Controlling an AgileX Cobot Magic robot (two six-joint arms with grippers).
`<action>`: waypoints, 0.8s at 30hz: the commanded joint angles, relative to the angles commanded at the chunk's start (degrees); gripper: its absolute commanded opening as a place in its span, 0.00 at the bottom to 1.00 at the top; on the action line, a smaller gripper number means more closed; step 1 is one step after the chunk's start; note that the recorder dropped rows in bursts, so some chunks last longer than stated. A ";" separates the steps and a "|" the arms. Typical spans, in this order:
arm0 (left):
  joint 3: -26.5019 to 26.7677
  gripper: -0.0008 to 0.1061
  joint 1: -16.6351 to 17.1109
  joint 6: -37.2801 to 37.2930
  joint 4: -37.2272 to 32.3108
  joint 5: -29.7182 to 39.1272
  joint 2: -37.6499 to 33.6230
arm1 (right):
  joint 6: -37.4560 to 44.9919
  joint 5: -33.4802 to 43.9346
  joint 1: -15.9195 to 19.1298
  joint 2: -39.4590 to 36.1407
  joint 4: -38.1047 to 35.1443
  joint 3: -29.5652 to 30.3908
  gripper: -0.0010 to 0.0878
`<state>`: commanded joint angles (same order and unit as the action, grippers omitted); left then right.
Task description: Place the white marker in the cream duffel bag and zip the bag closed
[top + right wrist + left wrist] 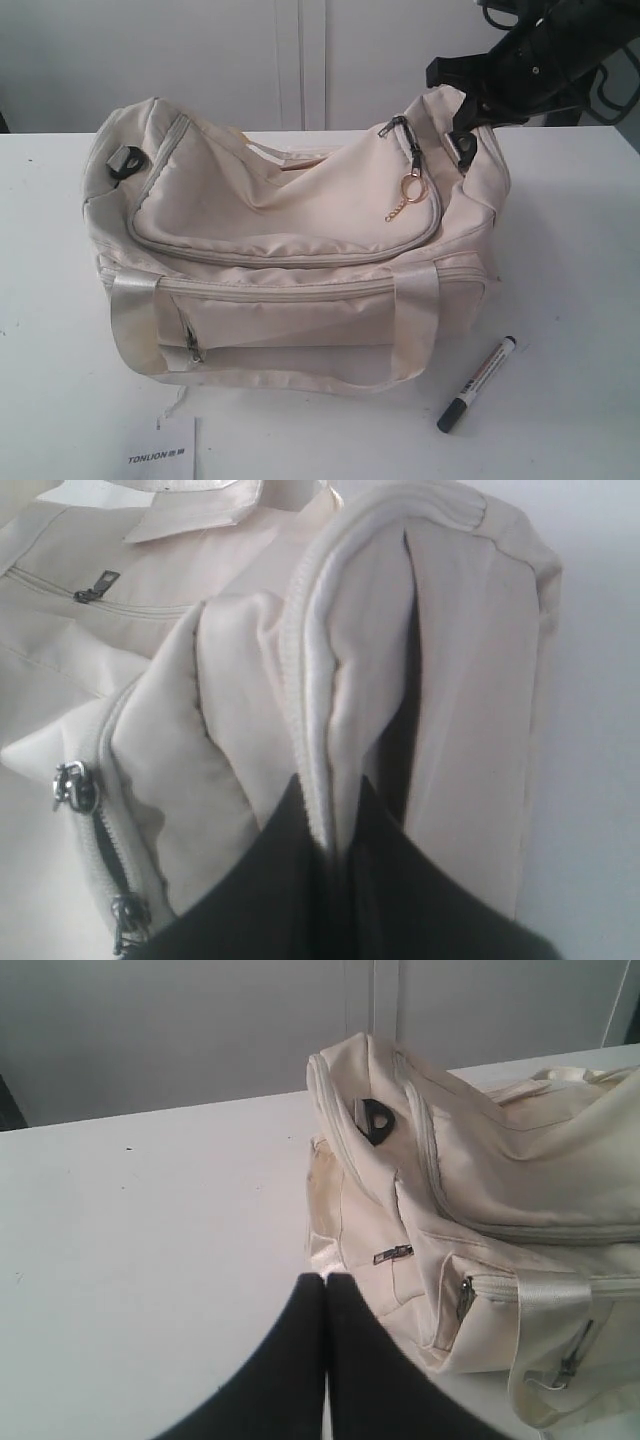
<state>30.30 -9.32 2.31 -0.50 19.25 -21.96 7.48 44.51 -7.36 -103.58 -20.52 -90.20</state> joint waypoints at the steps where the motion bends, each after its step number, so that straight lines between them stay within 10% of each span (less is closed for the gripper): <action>1: 0.67 0.01 0.00 -0.45 0.00 0.54 -0.86 | 0.00 0.00 0.00 0.00 0.00 0.00 0.01; 12: 10.31 0.01 0.00 -9.02 7.89 7.72 -15.14 | 0.00 0.00 0.00 0.00 0.00 0.00 0.01; 24: 17.39 0.01 -0.11 -33.81 35.35 9.13 -33.36 | 0.00 -0.12 0.00 0.00 0.00 0.00 0.01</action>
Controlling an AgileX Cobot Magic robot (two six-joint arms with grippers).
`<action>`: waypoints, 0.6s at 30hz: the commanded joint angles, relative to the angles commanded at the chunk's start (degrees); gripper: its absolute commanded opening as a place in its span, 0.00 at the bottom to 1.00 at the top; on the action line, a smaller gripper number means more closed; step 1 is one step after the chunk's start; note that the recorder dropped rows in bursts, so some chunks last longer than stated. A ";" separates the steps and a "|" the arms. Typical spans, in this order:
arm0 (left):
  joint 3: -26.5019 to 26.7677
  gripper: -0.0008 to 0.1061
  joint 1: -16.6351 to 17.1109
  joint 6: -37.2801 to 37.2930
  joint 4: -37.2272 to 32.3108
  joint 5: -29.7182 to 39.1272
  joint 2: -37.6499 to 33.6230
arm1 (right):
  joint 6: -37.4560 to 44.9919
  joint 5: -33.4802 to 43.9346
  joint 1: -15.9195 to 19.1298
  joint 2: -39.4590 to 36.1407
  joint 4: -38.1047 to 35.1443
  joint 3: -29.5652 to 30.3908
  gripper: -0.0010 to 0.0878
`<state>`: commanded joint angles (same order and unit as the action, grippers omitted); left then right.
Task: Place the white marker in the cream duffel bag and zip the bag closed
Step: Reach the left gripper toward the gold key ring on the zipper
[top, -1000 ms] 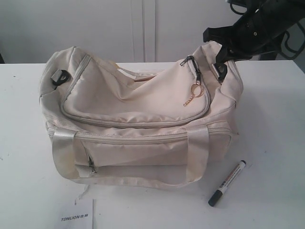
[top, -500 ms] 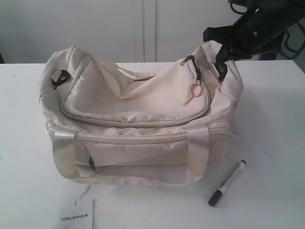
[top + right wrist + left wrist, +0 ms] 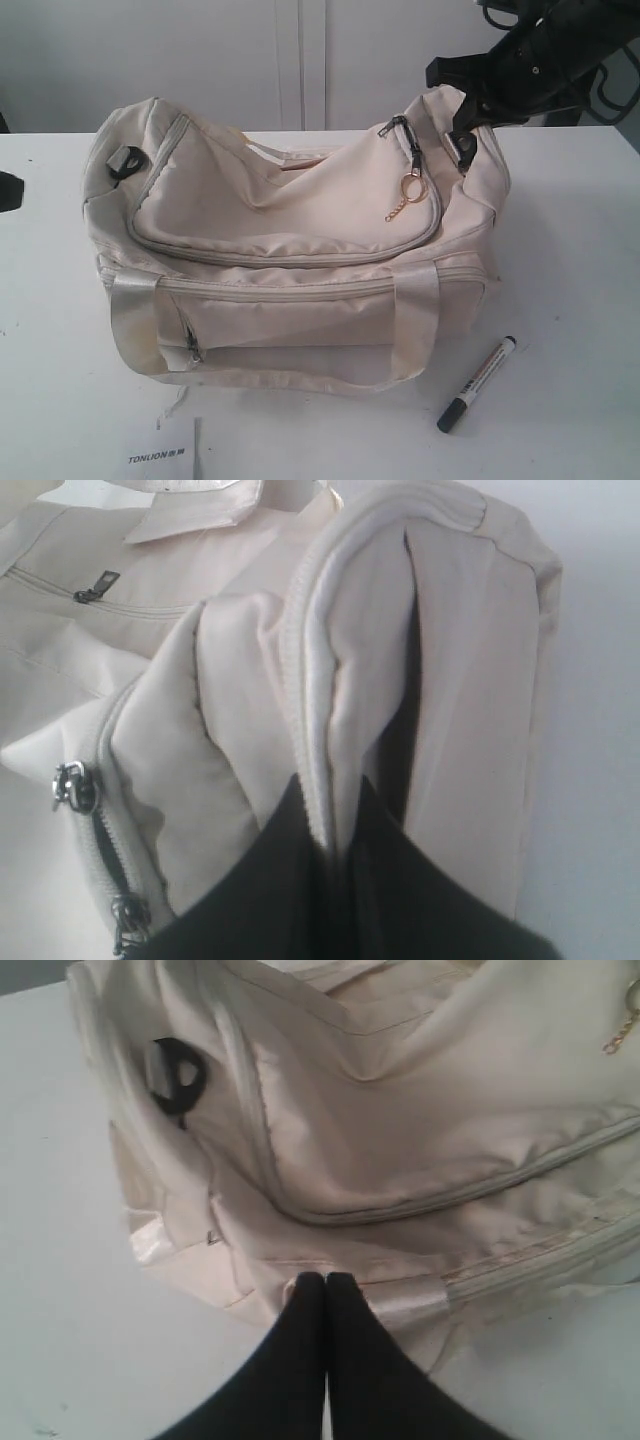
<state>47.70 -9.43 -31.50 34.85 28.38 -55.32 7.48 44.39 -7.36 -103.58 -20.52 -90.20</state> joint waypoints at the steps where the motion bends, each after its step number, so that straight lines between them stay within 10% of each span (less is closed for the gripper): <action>1: 0.45 0.01 0.00 -1.92 1.84 0.32 -1.13 | 0.00 0.00 0.00 0.00 0.00 0.00 0.01; 6: 2.08 0.01 -1.31 -10.81 10.36 0.74 -6.15 | 0.00 -0.36 0.00 0.00 0.00 0.00 0.01; 18: 12.17 0.01 -16.69 -12.46 11.68 -4.72 -22.43 | 0.00 -0.36 0.00 0.00 0.00 0.00 0.01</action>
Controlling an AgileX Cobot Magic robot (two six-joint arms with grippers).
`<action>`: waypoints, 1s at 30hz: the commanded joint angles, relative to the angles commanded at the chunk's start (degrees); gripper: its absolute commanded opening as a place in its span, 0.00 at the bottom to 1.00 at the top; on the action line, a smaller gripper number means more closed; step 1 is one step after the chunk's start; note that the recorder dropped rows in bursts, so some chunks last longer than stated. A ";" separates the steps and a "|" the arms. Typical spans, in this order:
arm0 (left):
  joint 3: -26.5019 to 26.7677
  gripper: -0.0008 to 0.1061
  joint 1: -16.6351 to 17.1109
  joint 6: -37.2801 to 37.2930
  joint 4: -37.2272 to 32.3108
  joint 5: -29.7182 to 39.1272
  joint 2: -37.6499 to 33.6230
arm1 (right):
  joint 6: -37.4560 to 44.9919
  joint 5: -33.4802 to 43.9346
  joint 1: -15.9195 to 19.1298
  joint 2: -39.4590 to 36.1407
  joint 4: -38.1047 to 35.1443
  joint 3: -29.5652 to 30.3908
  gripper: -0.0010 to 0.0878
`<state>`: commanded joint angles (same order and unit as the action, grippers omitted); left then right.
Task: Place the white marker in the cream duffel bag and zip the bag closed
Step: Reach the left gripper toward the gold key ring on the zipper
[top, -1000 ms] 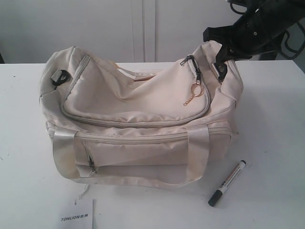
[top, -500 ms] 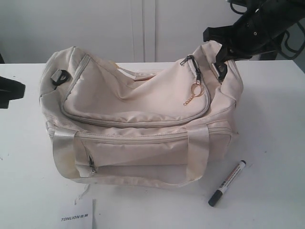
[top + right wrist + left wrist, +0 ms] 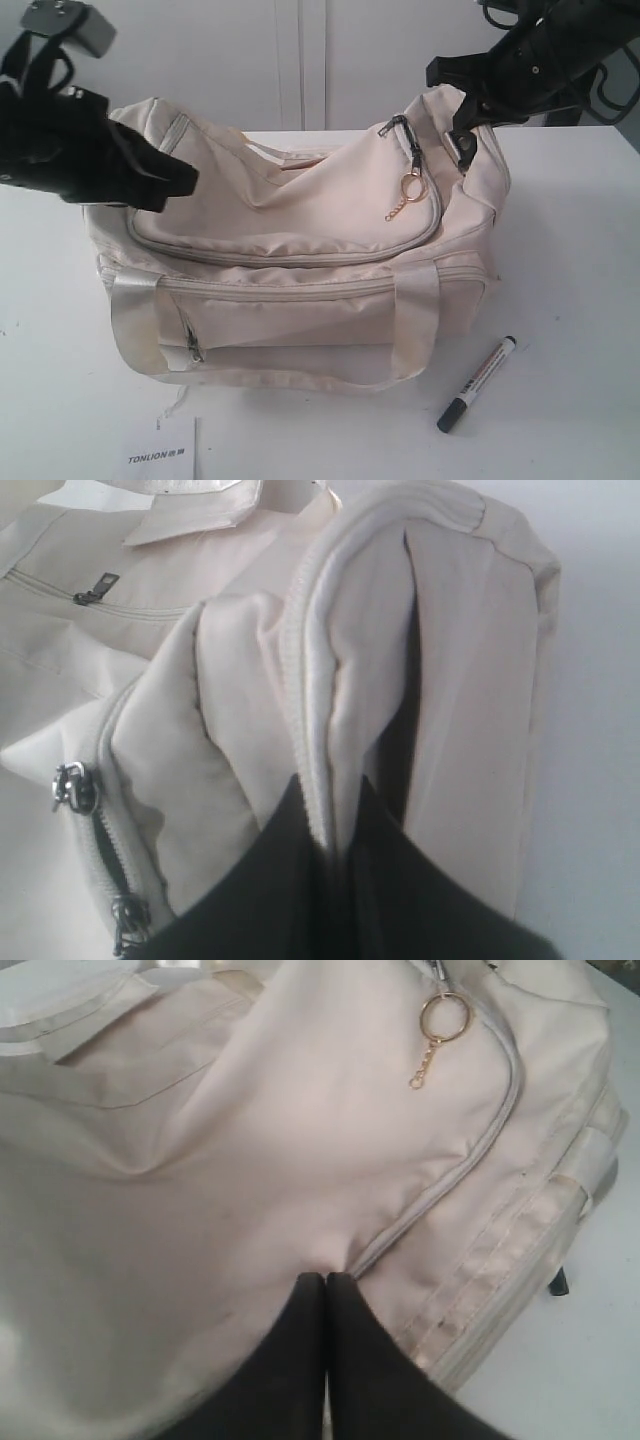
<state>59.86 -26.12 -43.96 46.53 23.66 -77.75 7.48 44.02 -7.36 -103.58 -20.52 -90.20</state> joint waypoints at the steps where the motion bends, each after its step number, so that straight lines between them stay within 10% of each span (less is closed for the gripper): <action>1: 1.14 0.01 -0.88 0.11 0.00 0.00 -1.41 | 0.00 0.00 0.00 0.00 0.00 0.00 0.01; 30: 23.01 0.01 -6.63 0.02 4.91 6.58 -23.93 | 0.00 -0.08 0.00 0.00 0.00 0.00 0.01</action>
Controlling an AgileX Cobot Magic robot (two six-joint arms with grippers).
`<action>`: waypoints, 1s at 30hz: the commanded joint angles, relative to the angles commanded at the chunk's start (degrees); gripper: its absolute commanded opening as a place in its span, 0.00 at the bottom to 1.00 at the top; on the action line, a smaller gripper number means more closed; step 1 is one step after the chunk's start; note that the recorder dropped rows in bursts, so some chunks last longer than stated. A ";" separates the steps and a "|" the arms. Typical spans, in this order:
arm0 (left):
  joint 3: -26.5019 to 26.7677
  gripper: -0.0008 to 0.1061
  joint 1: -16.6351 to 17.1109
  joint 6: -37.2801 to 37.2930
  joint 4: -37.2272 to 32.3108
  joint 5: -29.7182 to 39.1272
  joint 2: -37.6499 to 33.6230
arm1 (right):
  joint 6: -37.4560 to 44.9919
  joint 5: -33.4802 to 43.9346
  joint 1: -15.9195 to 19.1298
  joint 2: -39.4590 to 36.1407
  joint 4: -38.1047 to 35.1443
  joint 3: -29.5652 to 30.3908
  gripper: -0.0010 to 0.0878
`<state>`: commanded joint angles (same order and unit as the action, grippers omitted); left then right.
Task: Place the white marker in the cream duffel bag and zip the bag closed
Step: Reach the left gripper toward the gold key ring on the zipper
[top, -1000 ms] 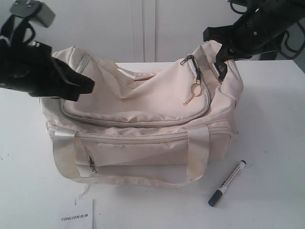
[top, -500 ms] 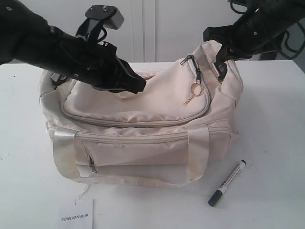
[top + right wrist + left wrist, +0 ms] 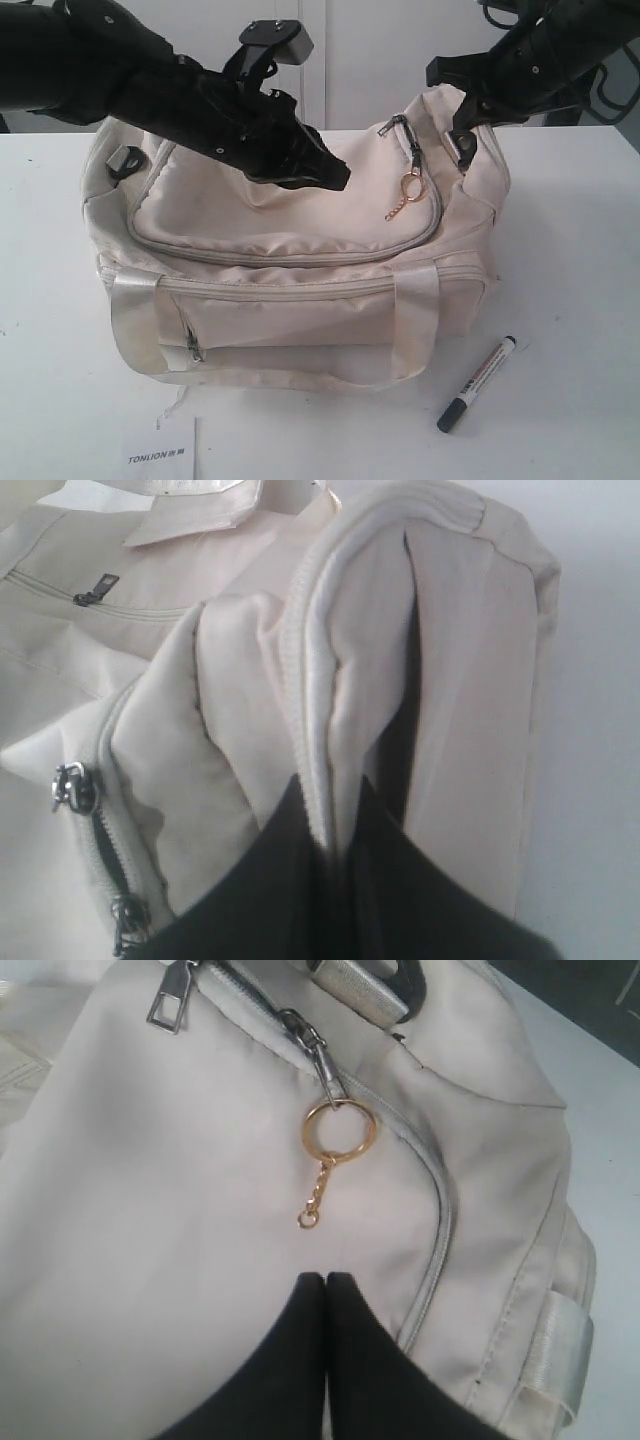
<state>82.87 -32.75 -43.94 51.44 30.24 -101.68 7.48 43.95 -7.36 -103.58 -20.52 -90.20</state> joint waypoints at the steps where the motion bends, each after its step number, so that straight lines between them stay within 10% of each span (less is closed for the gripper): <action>1: 0.48 0.01 0.00 0.00 0.28 0.48 -0.52 | 0.00 0.00 0.00 0.00 0.00 0.00 0.01; 30: 17.60 0.01 -2.09 -9.59 1.75 8.40 -14.09 | 0.00 -0.34 0.00 0.00 0.00 0.00 0.01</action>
<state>100.47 -34.84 -53.53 53.19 38.64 -115.77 7.48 43.60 -7.36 -103.58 -20.52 -90.20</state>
